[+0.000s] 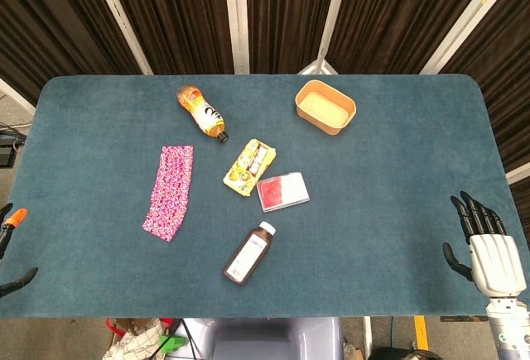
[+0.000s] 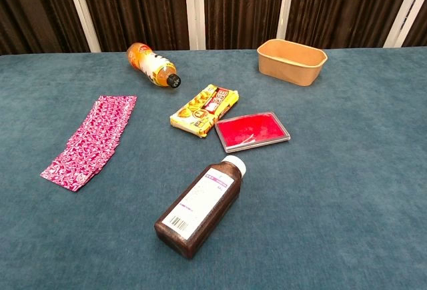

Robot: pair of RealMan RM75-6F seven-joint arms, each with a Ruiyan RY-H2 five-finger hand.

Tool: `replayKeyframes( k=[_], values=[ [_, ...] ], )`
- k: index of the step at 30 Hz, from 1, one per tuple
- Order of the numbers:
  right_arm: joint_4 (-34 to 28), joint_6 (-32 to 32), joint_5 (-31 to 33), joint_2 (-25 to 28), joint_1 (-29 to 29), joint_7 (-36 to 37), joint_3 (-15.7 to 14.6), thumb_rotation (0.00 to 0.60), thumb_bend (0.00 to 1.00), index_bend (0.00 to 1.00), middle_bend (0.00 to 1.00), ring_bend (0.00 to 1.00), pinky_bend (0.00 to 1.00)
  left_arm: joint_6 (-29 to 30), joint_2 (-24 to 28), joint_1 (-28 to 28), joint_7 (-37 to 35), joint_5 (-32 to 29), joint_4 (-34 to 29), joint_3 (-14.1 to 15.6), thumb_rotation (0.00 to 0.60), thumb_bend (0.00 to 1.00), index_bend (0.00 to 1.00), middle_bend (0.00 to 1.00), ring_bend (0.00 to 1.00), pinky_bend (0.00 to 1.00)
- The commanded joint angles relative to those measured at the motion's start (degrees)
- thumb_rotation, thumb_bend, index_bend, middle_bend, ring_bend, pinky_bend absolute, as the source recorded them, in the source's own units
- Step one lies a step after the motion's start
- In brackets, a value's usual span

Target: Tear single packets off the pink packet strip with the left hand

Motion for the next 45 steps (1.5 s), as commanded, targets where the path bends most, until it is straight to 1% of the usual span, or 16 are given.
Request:
replayKeyframes(
  k=[1, 17, 23, 26, 27, 29, 31, 32, 33, 34, 35, 37, 40, 45],
  values=[
    [0.0, -0.3, 0.1, 0.0, 0.1, -0.1, 0.0, 0.600, 0.41, 0.03, 0.06, 0.11, 0.15, -0.2, 0.0, -0.1, 0.1, -0.1, 0.0, 0.0, 0.600, 0.24, 0.15, 0.04, 0.00, 0.02],
    [-0.2, -0.5, 0.3, -0.2, 0.2, -0.3, -0.1, 0.600, 0.41, 0.03, 0.06, 0.11, 0.15, -0.4, -0.3, -0.4, 0.0, 0.6, 0.4, 0.1, 0.600, 0.25, 0.15, 0.07, 0.00, 0.02],
    [0.0, -0.6, 0.1, -0.2, 0.2, -0.5, -0.2, 0.600, 0.41, 0.03, 0.06, 0.11, 0.15, 0.1, -0.5, -0.4, 0.0, 1.5, 0.6, 0.2, 0.600, 0.26, 0.15, 0.11, 0.00, 0.05],
    [-0.1, -0.4, 0.2, -0.1, 0.0, -0.3, -0.2, 0.600, 0.41, 0.03, 0.06, 0.11, 0.15, -0.4, -0.8, -0.7, 0.3, 1.8, 0.8, 0.3, 0.600, 0.30, 0.15, 0.15, 0.01, 0.09],
    [-0.1, -0.2, 0.2, 0.0, -0.1, -0.3, -0.3, 0.600, 0.41, 0.03, 0.06, 0.11, 0.15, -0.6, -0.9, -0.9, 0.3, 2.0, 0.9, 0.3, 0.600, 0.33, 0.15, 0.19, 0.03, 0.11],
    [-0.1, -0.2, 0.4, 0.1, -0.2, -0.1, -0.3, 0.600, 0.41, 0.03, 0.06, 0.11, 0.15, -0.7, -1.2, -1.2, 0.4, 2.4, 1.2, 0.2, 0.600, 0.36, 0.14, 0.30, 0.13, 0.19],
    [-0.1, -0.1, 0.5, 0.1, -0.2, 0.2, -0.1, 0.600, 0.41, 0.03, 0.06, 0.11, 0.15, -0.5, -1.8, -1.6, 0.7, 3.1, 2.0, -0.1, 0.600, 0.42, 0.14, 0.50, 0.31, 0.33],
    [-0.1, -0.1, 0.5, 0.1, -0.2, 0.3, -0.1, 0.600, 0.41, 0.03, 0.06, 0.11, 0.15, -0.4, -2.1, -1.8, 0.9, 3.4, 2.4, -0.2, 0.600, 0.45, 0.14, 0.57, 0.38, 0.38],
    [-0.1, -0.2, 0.5, 0.1, -0.2, 0.3, -0.1, 0.600, 0.41, 0.03, 0.06, 0.11, 0.15, -0.7, -2.6, -2.0, 1.1, 3.6, 2.8, -0.2, 0.600, 0.49, 0.14, 0.66, 0.46, 0.44],
    [-0.1, -0.3, 0.5, 0.1, -0.1, 0.3, -0.1, 0.600, 0.41, 0.03, 0.06, 0.11, 0.15, -1.2, -2.8, -2.3, 1.3, 3.6, 3.0, -0.1, 0.600, 0.55, 0.14, 0.72, 0.53, 0.50],
    [-0.1, -0.3, 0.5, 0.1, -0.1, 0.3, -0.1, 0.600, 0.41, 0.03, 0.06, 0.11, 0.15, -1.8, -3.0, -2.6, 1.6, 3.6, 3.0, 0.0, 0.600, 0.59, 0.14, 0.75, 0.57, 0.53],
    [-0.1, -0.6, 0.6, 0.2, 0.0, 0.1, -0.1, 0.600, 0.41, 0.03, 0.06, 0.11, 0.15, -3.7, -3.3, -3.5, 2.1, 3.6, 3.0, 0.1, 0.600, 0.70, 0.14, 0.82, 0.63, 0.59],
    [-0.1, -0.9, 0.6, 0.0, 0.1, -0.1, -0.2, 0.600, 0.41, 0.03, 0.06, 0.11, 0.15, -6.3, -3.6, -4.8, 3.6, 3.3, 2.9, 0.3, 0.600, 0.80, 0.15, 0.86, 0.68, 0.63],
    [-0.1, -1.1, 0.7, -0.2, 0.2, -0.5, -0.3, 0.600, 0.41, 0.03, 0.06, 0.11, 0.15, -11.7, -3.7, -7.4, 5.7, 2.1, 1.5, 0.5, 0.600, 0.87, 0.16, 0.88, 0.71, 0.65]
  ],
)
